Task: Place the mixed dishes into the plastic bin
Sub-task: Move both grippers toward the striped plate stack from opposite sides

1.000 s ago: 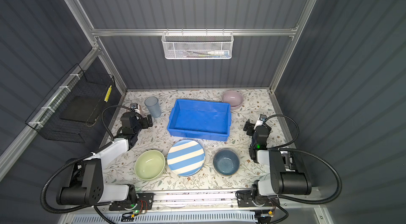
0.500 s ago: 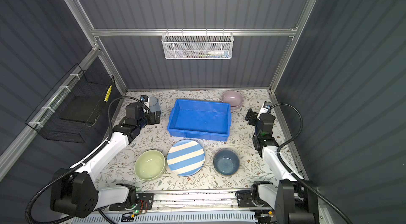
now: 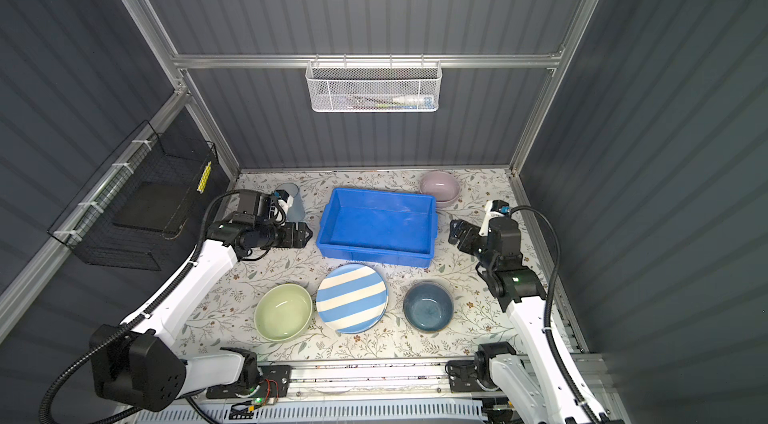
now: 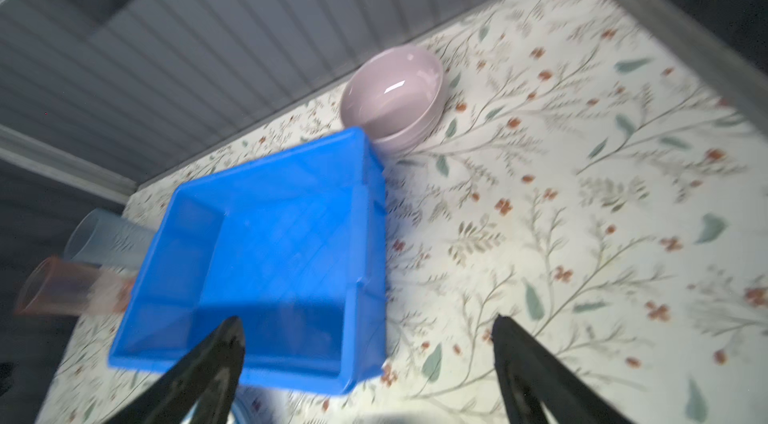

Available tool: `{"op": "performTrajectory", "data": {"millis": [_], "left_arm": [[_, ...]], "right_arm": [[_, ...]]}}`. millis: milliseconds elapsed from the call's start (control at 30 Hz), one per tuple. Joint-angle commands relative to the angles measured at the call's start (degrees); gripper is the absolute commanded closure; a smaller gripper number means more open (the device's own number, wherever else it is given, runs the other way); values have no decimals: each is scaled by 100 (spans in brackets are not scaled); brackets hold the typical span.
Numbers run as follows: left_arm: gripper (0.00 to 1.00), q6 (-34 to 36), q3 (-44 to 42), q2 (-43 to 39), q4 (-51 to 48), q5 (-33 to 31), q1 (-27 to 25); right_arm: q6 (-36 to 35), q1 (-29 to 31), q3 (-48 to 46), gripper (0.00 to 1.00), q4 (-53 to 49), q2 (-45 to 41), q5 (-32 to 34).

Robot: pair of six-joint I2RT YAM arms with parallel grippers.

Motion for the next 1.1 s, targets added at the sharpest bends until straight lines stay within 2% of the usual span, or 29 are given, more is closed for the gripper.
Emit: {"op": "performTrajectory", "data": {"millis": [0, 167, 533, 800, 1067], "left_arm": [[14, -164, -68, -28, -452, 593, -64], [19, -93, -50, 73, -692, 776, -199], [26, -225, -486, 98, -658, 918, -439], [36, -223, -737, 335, -568, 887, -668], [46, -203, -842, 502, -509, 864, -802]], "right_arm": [[616, 459, 3, 9, -831, -231, -533], [975, 1111, -23, 12, -1093, -435, -777], [1825, 2496, 105, 20, -1583, -421, -153], [2182, 3512, 319, 27, -1434, 372, 166], [2497, 4055, 406, 34, -1138, 1226, 420]]}}
